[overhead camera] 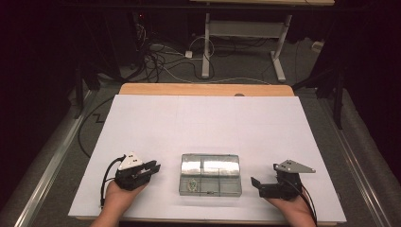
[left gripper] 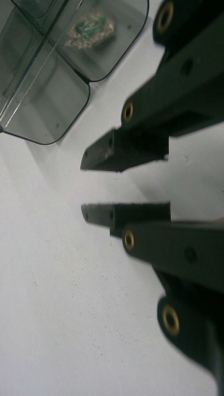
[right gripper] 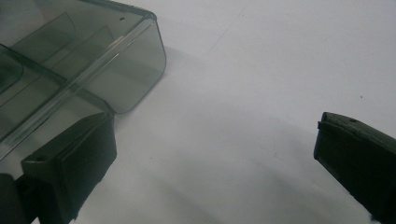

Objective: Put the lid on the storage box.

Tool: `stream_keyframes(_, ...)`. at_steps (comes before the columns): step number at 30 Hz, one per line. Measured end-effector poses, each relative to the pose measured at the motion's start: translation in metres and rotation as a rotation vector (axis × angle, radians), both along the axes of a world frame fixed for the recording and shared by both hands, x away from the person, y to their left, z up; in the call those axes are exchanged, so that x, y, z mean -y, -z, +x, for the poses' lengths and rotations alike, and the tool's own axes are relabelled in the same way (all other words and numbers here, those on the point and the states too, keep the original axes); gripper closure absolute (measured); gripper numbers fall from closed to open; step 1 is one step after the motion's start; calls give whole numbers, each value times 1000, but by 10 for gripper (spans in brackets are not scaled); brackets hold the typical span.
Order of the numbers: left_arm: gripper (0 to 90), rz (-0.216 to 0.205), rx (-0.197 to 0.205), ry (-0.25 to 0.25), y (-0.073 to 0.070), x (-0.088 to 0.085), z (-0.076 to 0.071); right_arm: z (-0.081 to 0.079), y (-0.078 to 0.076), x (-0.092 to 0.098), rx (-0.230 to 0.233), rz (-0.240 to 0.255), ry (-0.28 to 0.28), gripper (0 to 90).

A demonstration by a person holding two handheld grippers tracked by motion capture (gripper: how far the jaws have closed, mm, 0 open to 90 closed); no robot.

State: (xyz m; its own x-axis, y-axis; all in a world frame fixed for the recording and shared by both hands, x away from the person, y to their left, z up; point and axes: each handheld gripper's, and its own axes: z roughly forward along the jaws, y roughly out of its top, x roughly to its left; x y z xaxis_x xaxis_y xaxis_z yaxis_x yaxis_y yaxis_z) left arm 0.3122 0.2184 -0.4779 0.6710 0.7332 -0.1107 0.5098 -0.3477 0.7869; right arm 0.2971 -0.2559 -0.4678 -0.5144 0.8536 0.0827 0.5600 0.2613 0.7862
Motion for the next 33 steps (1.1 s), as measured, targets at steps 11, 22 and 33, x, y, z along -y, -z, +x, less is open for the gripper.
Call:
stream_keyframes(11, 175, 21, -30, -19, 4, 3, 3, 0, 1, -1, 3, 8, -7, 0)
stream_keyframes(22, 0, -34, -29, -32, 0, 0, 2, -3, 0, 0, 47, 23, -3, 0)
stream_keyframes(33, 0, -29, 0, -29, -2, 3, 3, -7, -5, 5, 88, 36, 18, 0)
